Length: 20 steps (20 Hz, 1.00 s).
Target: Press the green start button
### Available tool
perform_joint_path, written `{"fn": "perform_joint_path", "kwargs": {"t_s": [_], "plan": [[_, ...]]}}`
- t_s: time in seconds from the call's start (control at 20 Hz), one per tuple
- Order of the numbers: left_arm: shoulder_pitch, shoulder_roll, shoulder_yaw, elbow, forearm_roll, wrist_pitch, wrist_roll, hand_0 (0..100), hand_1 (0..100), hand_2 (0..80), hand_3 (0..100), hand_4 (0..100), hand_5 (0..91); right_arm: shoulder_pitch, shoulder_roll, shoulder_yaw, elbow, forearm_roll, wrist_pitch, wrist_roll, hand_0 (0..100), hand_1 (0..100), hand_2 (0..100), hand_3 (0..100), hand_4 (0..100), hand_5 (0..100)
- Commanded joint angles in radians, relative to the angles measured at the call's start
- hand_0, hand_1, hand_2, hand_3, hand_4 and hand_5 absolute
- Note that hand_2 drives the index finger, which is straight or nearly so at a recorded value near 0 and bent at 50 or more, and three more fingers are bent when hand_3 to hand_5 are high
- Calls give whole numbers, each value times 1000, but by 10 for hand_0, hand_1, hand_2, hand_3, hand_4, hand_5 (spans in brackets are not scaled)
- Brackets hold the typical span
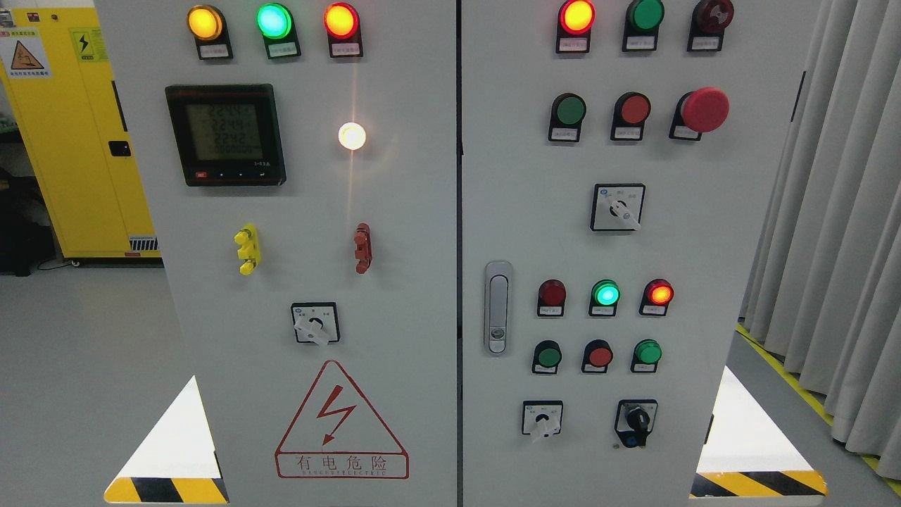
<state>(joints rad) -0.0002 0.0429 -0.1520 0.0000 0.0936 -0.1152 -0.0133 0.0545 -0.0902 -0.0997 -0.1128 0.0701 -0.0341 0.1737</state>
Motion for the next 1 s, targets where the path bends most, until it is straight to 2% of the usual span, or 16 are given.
{"fn": "perform_joint_path", "kwargs": {"t_s": [0.0,0.25,0.4,0.45,0.5,0.55,0.6,0.75,0.85,0.95], "plan": [[-30,3,0,-23,0,0,0,120,556,0,0,0,0,-4,-5,6,10,8,-3,-10,187,335,0,0,0,0],[-30,3,0,-23,0,0,0,120,556,0,0,0,0,-2,-6,3,10,8,-4,-2,187,335,0,0,0,0],[-30,2,0,-25,0,0,0,120,556,0,0,0,0,2,-6,3,1,11,-33,7,187,336,0,0,0,0],[-30,-1,0,-25,0,0,0,120,556,0,0,0,0,2,-6,5,-4,13,-79,27,187,336,0,0,0,0],[-30,-3,0,-25,0,0,0,120,556,0,0,0,0,7,-5,6,-24,16,-158,41,185,345,0,0,0,0],[-30,-5,0,-25,0,0,0,120,556,0,0,0,0,11,-5,6,-47,25,-226,44,183,359,0,0,0,0],[-30,-6,0,-25,0,0,0,120,556,0,0,0,0,25,-5,5,-73,60,-265,43,179,374,0,0,0,0],[-30,-11,2,-25,0,0,0,120,556,0,0,0,0,54,0,-9,-229,194,-276,49,162,406,0,0,0,0],[-30,-21,2,-25,0,0,0,120,556,0,0,0,0,122,1,-14,-388,206,-279,52,157,417,0,0,0,0],[-30,-35,2,-25,0,0,0,120,556,0,0,0,0,195,6,-15,-580,224,-277,90,155,422,0,0,0,0]]}}
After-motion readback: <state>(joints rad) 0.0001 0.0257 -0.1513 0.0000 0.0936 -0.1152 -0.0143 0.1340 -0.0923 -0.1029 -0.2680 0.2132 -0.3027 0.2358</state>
